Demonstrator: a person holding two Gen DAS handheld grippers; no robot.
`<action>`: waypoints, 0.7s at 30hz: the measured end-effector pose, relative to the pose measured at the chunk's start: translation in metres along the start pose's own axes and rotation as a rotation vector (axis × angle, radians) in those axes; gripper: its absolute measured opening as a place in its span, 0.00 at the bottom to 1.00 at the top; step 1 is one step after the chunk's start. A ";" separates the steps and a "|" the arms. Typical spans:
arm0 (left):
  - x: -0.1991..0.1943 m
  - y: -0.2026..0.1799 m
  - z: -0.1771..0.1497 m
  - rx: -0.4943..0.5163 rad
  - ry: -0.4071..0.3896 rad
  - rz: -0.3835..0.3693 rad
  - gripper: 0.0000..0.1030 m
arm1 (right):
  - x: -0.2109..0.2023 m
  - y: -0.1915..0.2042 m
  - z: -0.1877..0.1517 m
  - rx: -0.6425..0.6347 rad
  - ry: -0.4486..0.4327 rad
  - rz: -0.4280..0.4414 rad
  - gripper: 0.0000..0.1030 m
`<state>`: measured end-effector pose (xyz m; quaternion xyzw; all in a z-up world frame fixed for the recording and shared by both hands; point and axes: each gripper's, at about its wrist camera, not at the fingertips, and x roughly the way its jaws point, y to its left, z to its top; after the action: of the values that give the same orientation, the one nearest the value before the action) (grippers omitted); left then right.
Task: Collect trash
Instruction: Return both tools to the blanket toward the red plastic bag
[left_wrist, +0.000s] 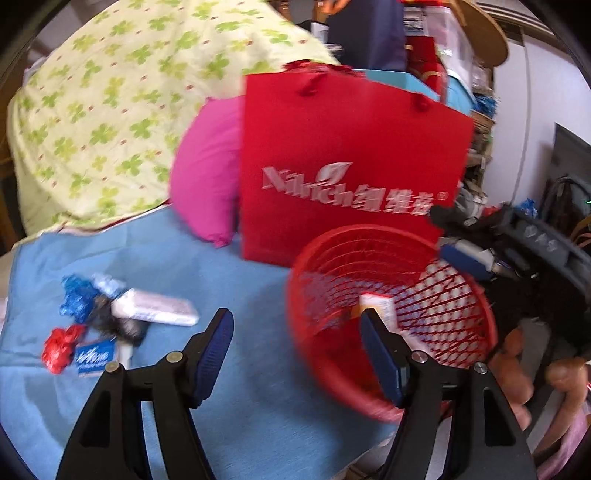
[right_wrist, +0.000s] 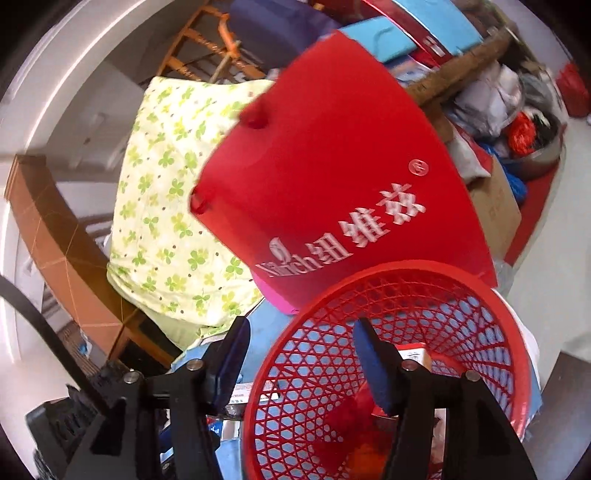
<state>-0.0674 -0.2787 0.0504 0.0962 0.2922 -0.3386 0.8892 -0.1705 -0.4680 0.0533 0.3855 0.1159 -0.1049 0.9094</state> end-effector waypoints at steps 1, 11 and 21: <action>-0.002 0.012 -0.005 -0.017 0.002 0.020 0.70 | 0.000 0.005 -0.002 -0.019 -0.004 0.005 0.60; -0.029 0.147 -0.064 -0.209 0.031 0.272 0.70 | 0.009 0.098 -0.049 -0.306 -0.022 0.160 0.60; -0.042 0.238 -0.118 -0.360 0.068 0.438 0.70 | 0.057 0.166 -0.121 -0.460 0.183 0.229 0.60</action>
<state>0.0111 -0.0333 -0.0270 0.0089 0.3494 -0.0779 0.9337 -0.0853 -0.2735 0.0669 0.1873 0.1738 0.0631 0.9647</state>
